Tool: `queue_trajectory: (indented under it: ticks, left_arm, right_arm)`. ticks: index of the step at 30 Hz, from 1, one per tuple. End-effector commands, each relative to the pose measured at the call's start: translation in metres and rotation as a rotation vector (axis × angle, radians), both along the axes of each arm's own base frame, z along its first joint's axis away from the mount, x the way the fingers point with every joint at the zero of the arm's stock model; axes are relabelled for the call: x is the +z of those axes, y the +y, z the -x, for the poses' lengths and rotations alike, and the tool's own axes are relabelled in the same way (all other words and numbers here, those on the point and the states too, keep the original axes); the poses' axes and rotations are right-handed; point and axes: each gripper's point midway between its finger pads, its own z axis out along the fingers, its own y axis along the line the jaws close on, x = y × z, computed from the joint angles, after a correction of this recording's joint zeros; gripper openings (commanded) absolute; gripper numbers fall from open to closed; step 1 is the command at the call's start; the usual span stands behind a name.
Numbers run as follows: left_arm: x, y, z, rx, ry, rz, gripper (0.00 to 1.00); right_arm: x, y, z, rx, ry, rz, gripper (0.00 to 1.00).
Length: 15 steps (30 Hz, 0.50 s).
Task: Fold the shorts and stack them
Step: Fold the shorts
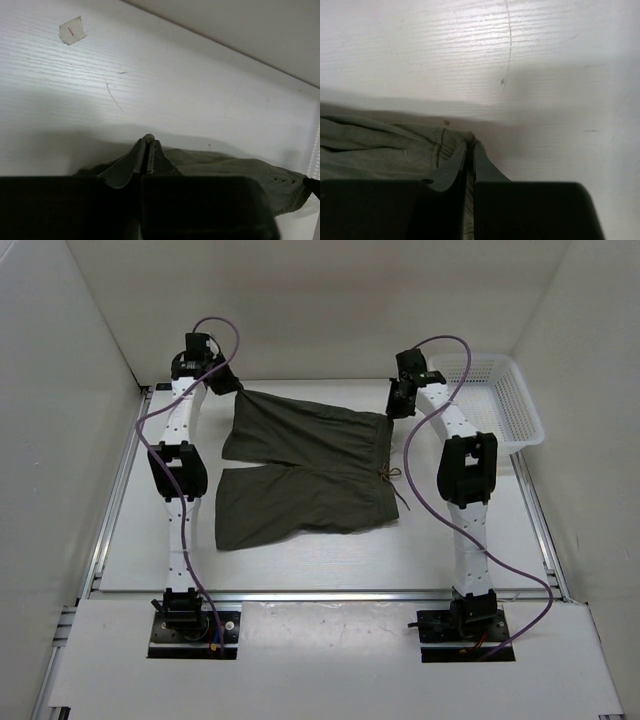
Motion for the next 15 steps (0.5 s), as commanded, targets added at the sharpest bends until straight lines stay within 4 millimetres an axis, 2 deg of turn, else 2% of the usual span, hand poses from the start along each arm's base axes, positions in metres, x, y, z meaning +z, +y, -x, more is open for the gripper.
queue_trajectory:
  ticks: [1,2,3,4,5,6,8,9,11,12,14,15]
  left_arm:
    - [0.077,0.012,0.0,0.016,-0.145,-0.024,0.1]
    - [0.082,0.012,0.002,0.016,-0.149,-0.024,0.1]
    - [0.092,0.012,0.003,0.017,-0.166,-0.024,0.1]
    - [0.093,0.011,0.006,0.009,-0.163,-0.018,0.1]
    - [0.106,0.011,0.009,0.01,-0.18,-0.019,0.1]
    - [0.106,0.011,0.012,0.009,-0.171,-0.019,0.1]
    - [0.114,0.011,0.018,0.01,-0.176,-0.019,0.1]
    - [0.12,0.018,0.023,0.019,-0.178,-0.033,0.1]
    - [0.125,0.018,0.031,0.014,-0.175,-0.04,0.1]
    - [0.127,0.02,0.039,0.015,-0.163,-0.053,0.1]
    - [0.127,0.023,0.049,0.03,-0.146,-0.065,0.1]
    - [0.138,0.023,0.057,0.025,-0.158,-0.072,0.1]
  right_arm:
    - [0.073,-0.016,-0.013,-0.027,-0.153,0.014,0.0]
    - [0.073,-0.016,-0.013,-0.027,-0.153,0.014,0.0]
    - [0.081,-0.017,-0.01,-0.028,-0.165,0.011,0.0]
    - [0.082,-0.017,-0.008,-0.028,-0.162,0.012,0.0]
    - [0.085,-0.018,-0.006,-0.028,-0.165,0.011,0.0]
    - [0.097,-0.018,-0.003,-0.028,-0.183,0.007,0.0]
    - [0.102,-0.021,0.001,-0.034,-0.191,0.013,0.0]
    - [0.114,-0.022,0.004,-0.035,-0.21,0.008,0.0]
    - [0.118,-0.023,0.009,-0.027,-0.216,0.014,0.0]
    - [0.128,-0.024,0.014,-0.027,-0.231,0.011,0.0]
    - [0.125,-0.026,0.021,-0.027,-0.22,0.013,0.0]
    - [0.135,-0.025,0.028,-0.02,-0.231,0.003,0.0]
